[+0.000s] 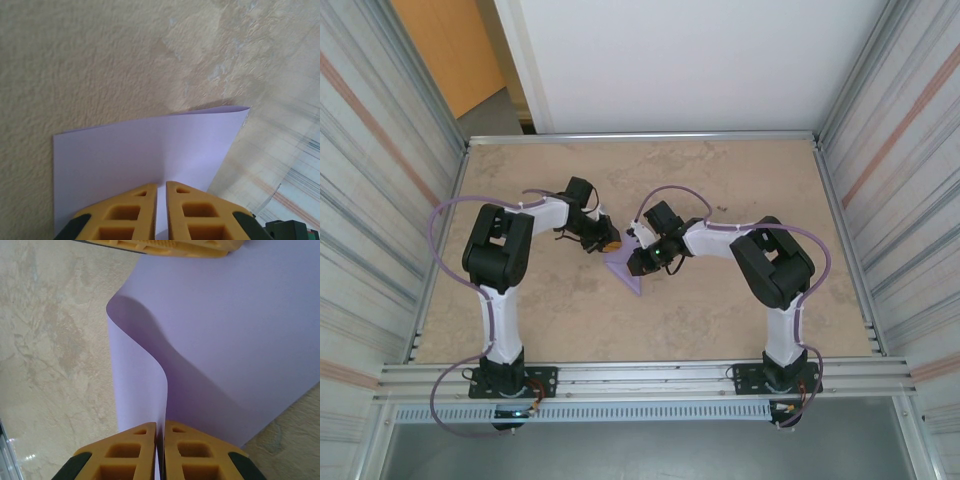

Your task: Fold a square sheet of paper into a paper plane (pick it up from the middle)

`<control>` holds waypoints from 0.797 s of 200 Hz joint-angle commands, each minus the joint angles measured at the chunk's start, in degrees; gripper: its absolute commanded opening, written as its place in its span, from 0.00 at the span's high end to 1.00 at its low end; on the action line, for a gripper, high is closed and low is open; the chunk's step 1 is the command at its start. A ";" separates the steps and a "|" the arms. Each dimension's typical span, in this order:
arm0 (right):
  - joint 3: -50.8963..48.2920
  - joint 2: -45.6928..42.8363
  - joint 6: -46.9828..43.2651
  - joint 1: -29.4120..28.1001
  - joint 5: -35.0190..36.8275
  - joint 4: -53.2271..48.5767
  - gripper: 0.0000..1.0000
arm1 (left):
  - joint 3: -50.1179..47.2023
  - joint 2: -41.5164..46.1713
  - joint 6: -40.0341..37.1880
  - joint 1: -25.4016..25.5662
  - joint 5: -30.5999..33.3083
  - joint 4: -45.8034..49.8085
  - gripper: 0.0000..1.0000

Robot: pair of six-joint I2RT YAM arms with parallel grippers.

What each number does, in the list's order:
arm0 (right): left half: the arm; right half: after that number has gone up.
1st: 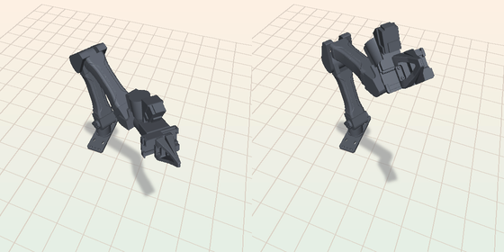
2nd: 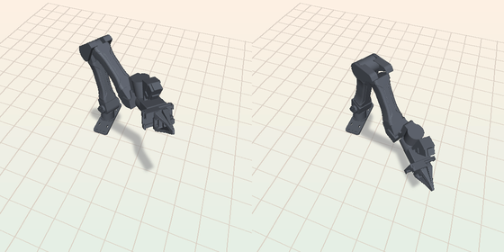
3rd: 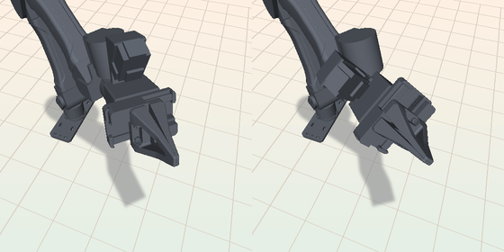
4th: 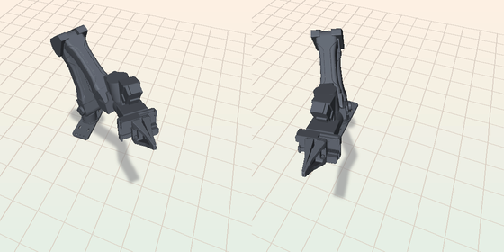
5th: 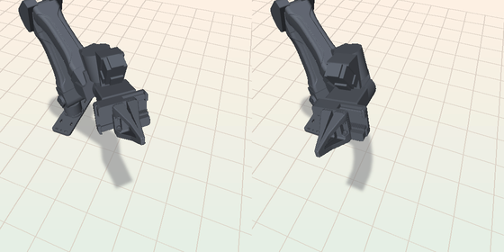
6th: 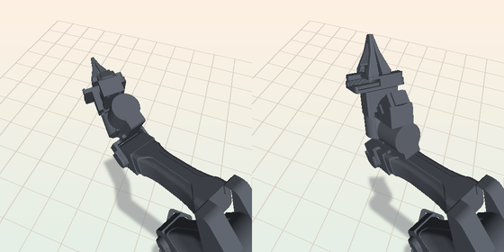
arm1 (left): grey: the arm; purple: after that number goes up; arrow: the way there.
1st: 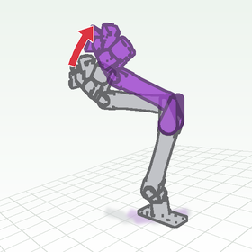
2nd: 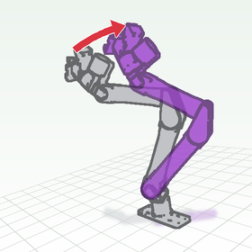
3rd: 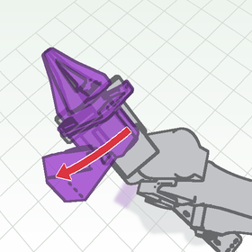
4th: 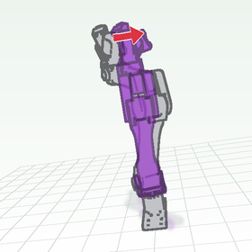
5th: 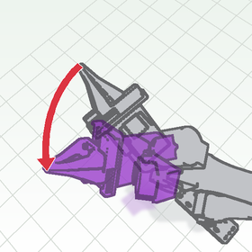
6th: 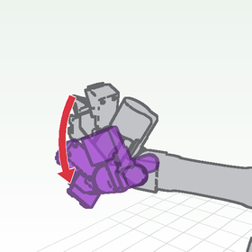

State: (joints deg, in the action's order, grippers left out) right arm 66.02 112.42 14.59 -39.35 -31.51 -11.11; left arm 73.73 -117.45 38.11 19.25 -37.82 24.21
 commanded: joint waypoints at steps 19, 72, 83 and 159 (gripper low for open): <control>1.83 1.35 0.53 0.02 -0.38 -2.23 0.88 | -0.26 -1.56 -0.93 0.53 0.17 1.81 0.87; 2.27 2.11 0.44 -0.02 -0.17 -2.85 0.87 | -0.44 -1.58 -0.93 0.62 0.12 1.80 0.87; 2.35 2.27 0.44 0.02 0.06 -2.94 0.87 | -0.44 -1.58 -1.00 0.62 0.12 1.81 0.87; 2.84 3.70 0.44 -0.01 1.32 -4.37 0.88 | -0.31 -0.90 -1.18 0.62 -0.06 1.80 0.87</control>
State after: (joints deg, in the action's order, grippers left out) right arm 67.68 114.19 14.59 -39.35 -31.35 -13.47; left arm 73.73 -117.45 38.11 19.27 -37.87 24.18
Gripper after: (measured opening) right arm 0.124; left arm 0.132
